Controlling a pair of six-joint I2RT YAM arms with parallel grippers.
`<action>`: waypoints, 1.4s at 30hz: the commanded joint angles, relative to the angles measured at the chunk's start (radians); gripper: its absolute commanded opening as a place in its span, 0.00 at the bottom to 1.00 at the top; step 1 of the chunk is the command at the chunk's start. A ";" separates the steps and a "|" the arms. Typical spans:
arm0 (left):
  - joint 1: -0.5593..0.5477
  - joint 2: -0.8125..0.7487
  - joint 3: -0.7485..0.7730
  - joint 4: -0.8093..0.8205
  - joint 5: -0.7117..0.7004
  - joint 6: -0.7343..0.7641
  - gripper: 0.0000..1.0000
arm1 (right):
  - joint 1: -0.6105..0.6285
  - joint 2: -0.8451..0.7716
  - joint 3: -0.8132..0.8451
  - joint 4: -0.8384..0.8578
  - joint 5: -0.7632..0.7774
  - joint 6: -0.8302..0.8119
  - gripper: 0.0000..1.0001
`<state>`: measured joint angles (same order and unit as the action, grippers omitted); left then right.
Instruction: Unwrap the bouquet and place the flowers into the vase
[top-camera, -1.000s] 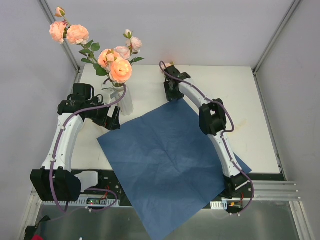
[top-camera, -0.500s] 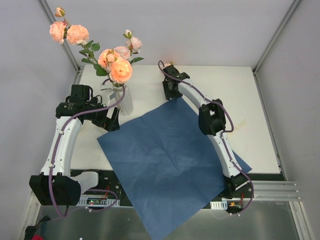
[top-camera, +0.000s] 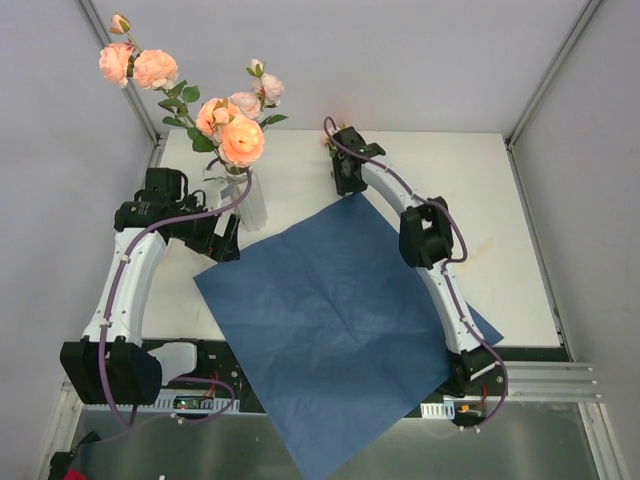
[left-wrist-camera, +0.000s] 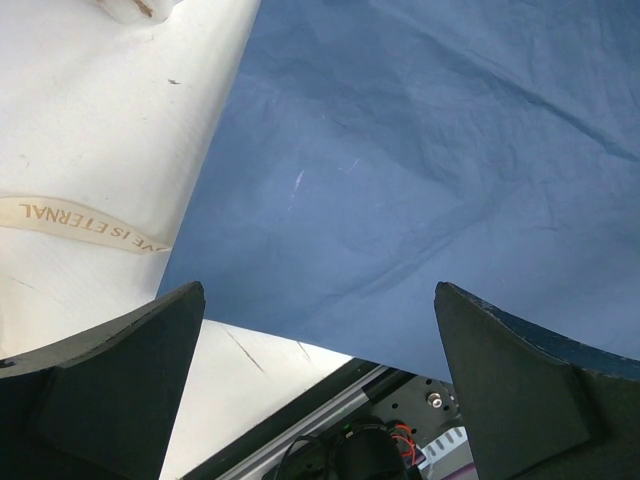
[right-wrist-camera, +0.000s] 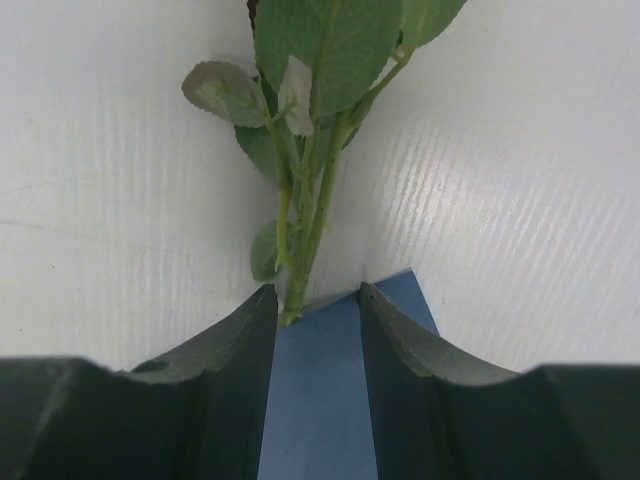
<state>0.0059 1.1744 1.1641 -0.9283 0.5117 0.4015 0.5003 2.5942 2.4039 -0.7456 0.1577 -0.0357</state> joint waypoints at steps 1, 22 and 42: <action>-0.003 -0.013 0.013 -0.014 -0.009 0.013 0.99 | 0.012 0.014 0.043 -0.049 0.016 -0.009 0.41; 0.000 -0.042 -0.012 -0.014 -0.010 0.037 0.99 | 0.035 -0.263 -0.325 0.402 0.008 0.063 0.01; 0.005 -0.064 -0.009 -0.023 -0.019 0.037 0.99 | 0.049 -0.726 -0.880 1.129 0.071 0.093 0.01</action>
<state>0.0074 1.1332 1.1473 -0.9306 0.4885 0.4206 0.5522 1.9205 1.5101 0.4786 0.1616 -0.0261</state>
